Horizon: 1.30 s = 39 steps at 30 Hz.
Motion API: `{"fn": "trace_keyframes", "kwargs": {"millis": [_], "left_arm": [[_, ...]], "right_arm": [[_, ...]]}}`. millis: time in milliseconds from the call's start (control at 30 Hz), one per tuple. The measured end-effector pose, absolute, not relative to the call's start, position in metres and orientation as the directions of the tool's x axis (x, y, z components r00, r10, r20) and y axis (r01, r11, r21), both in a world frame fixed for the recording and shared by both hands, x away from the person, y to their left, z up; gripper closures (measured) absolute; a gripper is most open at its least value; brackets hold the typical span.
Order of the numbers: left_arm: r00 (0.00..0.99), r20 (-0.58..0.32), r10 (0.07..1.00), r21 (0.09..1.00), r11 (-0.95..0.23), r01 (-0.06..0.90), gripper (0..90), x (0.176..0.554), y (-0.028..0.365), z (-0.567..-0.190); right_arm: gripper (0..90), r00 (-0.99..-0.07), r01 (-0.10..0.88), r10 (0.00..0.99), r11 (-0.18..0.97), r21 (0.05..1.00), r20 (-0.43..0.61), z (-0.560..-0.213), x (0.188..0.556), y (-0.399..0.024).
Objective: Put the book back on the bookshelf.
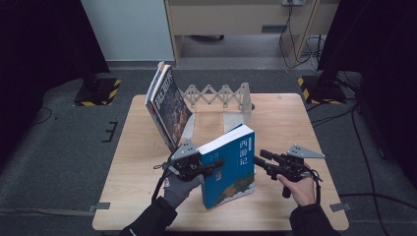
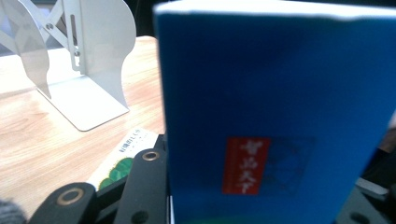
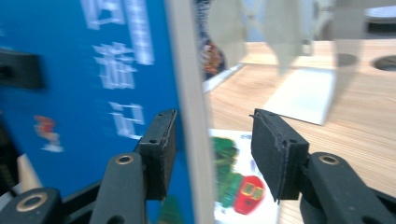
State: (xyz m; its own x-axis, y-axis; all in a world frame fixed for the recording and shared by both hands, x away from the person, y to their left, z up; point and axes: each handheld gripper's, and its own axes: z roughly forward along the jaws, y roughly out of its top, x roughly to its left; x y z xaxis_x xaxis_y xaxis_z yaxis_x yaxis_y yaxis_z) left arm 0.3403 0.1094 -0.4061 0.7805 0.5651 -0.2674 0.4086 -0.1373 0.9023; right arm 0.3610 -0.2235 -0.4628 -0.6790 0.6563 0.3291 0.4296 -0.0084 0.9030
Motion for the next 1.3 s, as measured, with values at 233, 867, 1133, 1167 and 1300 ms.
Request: {"fn": "trace_keyframes", "kwargs": {"millis": [233,867,1133,1167,1300], "left_arm": [[0.779,-0.293,0.554,0.894,-0.131,0.429,61.5,0.337,0.118,-0.388],[0.703,-0.277,0.655,0.920,-0.030,0.391,61.6,0.356,0.158,-0.341],[0.643,-0.243,0.727,0.935,-0.001,0.355,61.6,0.379,0.169,-0.323],[0.635,-0.241,0.734,0.936,0.002,0.353,61.5,0.383,0.169,-0.321],[0.617,-0.241,0.749,0.938,0.015,0.347,61.5,0.397,0.170,-0.314]], "right_arm": [[48.5,-0.594,0.461,0.751,0.025,0.887,0.288,-0.472,0.366,-0.240],[24.4,-0.429,0.688,0.903,0.345,0.638,-0.026,-0.523,0.387,-0.252],[18.9,-0.408,0.688,0.913,0.306,0.658,0.002,-0.529,0.386,-0.252],[18.2,-0.405,0.687,0.914,0.303,0.660,0.003,-0.529,0.385,-0.252],[13.8,-0.384,0.683,0.923,0.282,0.673,0.003,-0.532,0.384,-0.252]]}}
